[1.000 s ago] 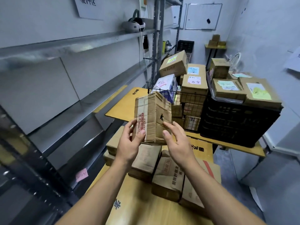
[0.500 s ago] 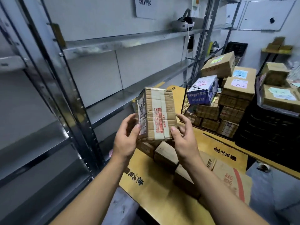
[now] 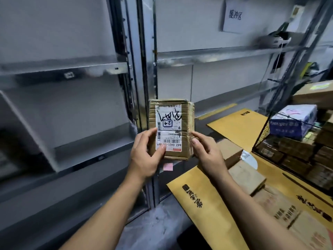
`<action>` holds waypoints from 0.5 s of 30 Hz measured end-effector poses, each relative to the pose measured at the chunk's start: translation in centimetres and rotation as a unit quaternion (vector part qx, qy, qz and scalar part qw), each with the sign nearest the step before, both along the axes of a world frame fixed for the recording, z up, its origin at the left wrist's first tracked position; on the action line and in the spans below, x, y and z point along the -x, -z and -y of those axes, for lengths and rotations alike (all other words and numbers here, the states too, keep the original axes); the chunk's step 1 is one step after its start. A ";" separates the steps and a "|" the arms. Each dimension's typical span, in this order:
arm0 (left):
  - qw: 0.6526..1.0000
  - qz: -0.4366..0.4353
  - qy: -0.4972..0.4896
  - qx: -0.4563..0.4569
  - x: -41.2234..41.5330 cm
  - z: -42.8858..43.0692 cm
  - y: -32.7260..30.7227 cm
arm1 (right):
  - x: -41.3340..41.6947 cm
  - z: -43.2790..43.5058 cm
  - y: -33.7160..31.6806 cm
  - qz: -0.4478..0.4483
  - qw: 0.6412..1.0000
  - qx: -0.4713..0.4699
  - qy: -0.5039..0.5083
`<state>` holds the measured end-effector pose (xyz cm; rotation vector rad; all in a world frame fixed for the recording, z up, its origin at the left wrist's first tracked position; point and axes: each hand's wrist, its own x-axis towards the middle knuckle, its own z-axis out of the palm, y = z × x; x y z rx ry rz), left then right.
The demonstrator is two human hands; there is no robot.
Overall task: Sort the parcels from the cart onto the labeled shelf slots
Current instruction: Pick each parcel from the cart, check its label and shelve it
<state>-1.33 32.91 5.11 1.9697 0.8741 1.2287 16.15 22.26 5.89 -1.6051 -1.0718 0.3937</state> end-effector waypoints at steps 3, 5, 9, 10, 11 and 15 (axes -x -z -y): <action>0.999 -0.017 -0.026 -0.032 3.5 -0.5 -0.4 | 3.6 -1.3 -0.4 -0.075 0.993 0.000 -0.086; 0.998 -0.037 -0.039 -0.044 6.1 -1.1 -0.5 | 6.1 -2.4 -0.4 -0.084 0.991 -0.004 -0.107; 0.994 -0.068 -0.069 -0.057 11.8 -1.6 -0.7 | 11.7 -4.5 -0.8 -0.071 0.989 -0.020 -0.125; 0.992 -0.076 -0.077 -0.058 13.2 -1.7 -0.6 | 13.1 -5.0 -0.9 -0.071 0.989 -0.020 -0.132; 0.991 -0.086 -0.087 -0.056 14.6 -1.8 -0.6 | 14.5 -5.5 -0.8 -0.071 0.988 -0.020 -0.137; 0.986 -0.105 -0.117 -0.062 19.7 -1.8 -0.9 | 19.5 -6.9 -0.3 -0.071 0.985 -0.027 -0.154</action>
